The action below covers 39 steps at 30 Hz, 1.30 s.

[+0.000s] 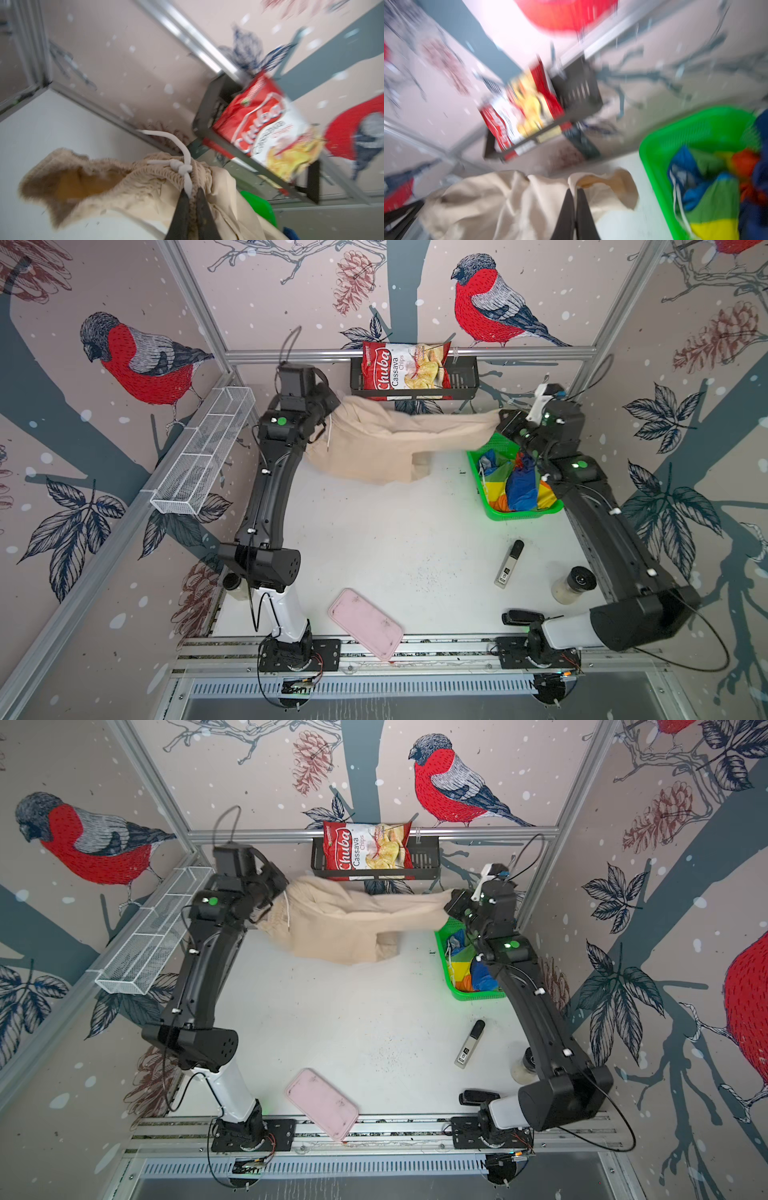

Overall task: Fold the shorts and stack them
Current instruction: 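Lift the beige shorts with both grippers and stretch them apart in the air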

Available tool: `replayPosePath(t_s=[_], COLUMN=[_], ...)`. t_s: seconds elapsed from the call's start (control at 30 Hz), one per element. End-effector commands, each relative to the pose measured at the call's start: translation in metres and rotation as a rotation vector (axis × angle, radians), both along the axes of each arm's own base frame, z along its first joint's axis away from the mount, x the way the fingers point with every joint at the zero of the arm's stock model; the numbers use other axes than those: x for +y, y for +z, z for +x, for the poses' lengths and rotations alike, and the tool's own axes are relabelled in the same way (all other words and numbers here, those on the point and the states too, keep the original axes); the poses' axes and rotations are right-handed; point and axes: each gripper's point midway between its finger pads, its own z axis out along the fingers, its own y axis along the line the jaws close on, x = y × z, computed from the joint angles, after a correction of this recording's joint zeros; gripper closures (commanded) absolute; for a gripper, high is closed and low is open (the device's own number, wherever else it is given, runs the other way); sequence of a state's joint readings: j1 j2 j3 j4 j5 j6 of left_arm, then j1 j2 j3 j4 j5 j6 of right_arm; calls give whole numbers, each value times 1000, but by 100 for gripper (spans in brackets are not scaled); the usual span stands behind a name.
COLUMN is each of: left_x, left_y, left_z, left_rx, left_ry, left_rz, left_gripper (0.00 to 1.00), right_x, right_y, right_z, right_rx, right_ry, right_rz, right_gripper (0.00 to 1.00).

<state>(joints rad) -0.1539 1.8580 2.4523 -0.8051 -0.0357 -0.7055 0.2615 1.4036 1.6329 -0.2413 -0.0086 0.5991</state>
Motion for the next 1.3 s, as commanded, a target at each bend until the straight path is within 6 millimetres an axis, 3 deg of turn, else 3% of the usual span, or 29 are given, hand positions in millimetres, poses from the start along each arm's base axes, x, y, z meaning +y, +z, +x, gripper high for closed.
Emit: replayPosePath(t_s=[0.0,0.07,0.13,0.27,0.37,0.5,0.6,0.67,0.7,0.77,0.87,0.9,0.97,1.03,1.07,1.17,1.27], left_x=[12,16,11,6,-7,-16,-17,-18,-19,-22,-27,-28,-26,-25,-25,-26,-18], left_y=[5,10,6,-19,-54,-132,-175,-188,-189,-173,-106,-72,-21,13,19,-7,-51], left_z=[-27,-38,-47,-54,-51,-47,-37,-24,-13,7,32,33,28,13,4,-20,-57], left_rx=[62,44,24,61,124,249,329,358,360,342,238,172,59,-31,-40,-4,26], left_ry=[-62,-82,-126,-159,-225,-254,-243,-240,-245,-257,-299,-315,-320,-349,-356,-373,-340], left_rz=[-9,-32,-49,-67,-102,-163,-179,-189,-190,-187,-168,-156,-137,-123,-110,-97,-76], left_gripper=[100,100,100,100,100,100,100,100,100,100,100,100,100,100,100,100,100], right_x=[-26,-21,-15,-8,-4,6,12,18,21,26,24,20,11,-3,-10,-25,-31], right_y=[43,57,56,21,-27,-107,-156,-171,-171,-154,-90,-62,-14,21,29,19,-35], right_z=[-15,-27,-40,-55,-57,-53,-34,-10,4,30,54,54,42,19,6,-34,-65], right_rx=[-82,-110,-111,-55,33,180,267,295,295,271,161,103,-13,-119,-152,-168,-82], right_ry=[-117,-84,-52,-14,0,20,13,20,26,51,63,56,31,-10,-28,-52,-54], right_rz=[3,23,50,87,96,101,83,63,50,42,37,34,25,19,21,37,77], right_gripper=[100,100,100,100,100,100,100,100,100,100,100,100,100,100,100,100,100])
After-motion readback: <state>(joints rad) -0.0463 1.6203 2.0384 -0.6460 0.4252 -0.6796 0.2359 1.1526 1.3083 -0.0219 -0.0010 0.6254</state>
